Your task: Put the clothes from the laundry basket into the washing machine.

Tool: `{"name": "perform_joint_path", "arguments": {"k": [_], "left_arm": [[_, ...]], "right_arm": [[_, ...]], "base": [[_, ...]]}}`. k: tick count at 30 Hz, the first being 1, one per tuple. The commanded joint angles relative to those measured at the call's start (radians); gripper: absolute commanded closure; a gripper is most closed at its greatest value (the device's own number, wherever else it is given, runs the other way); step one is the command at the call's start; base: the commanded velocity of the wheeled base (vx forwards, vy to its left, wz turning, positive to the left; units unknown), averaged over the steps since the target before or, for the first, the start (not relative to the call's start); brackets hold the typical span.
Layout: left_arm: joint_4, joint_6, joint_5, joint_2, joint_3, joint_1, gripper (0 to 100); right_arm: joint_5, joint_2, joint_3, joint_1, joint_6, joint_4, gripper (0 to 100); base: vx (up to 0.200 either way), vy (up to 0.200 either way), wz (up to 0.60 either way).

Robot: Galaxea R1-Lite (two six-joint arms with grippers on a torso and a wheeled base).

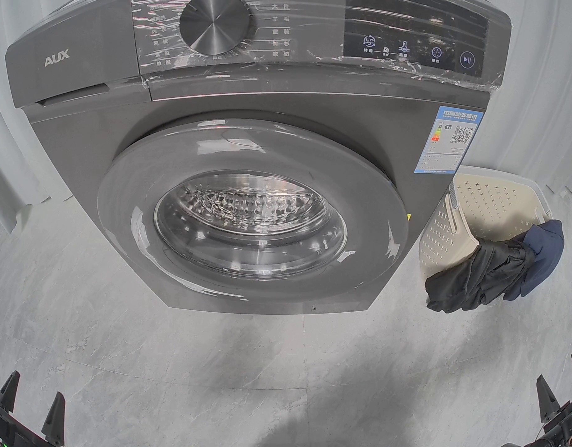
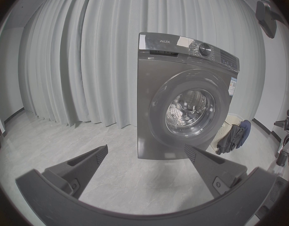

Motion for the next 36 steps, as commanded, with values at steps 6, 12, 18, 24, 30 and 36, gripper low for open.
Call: {"name": "perform_joint_path", "arguments": {"k": [6,12,18,24,30,36], "left_arm": [[0.000,0.001,0.001,-0.017,0.018,0.000,0],[0.000,0.001,0.001,-0.017,0.018,0.000,0],[0.000,0.001,0.001,-0.017,0.018,0.000,0],[0.000,-0.001,0.001,-0.017,0.018,0.000,0],[0.000,0.001,0.001,-0.017,0.018,0.000,0],[0.000,0.001,0.001,-0.017,0.018,0.000,0]], "right_arm": [[0.001,-0.015,0.018,0.000,-0.001,-0.001,0],[0.001,-0.015,0.018,0.000,0.001,-0.001,0],[-0.001,-0.015,0.018,0.000,0.001,-0.001,0],[-0.006,-0.013,0.018,-0.002,0.002,-0.002,0],[-0.006,-0.013,0.018,-0.002,0.002,-0.001,0],[-0.006,-0.013,0.018,-0.002,0.002,-0.002,0]], "base": [[0.000,0.200,0.00],[0.000,0.133,0.00],[0.067,0.000,0.00],[0.200,0.000,0.00],[0.133,0.000,0.00],[0.000,-0.067,0.00]]}}
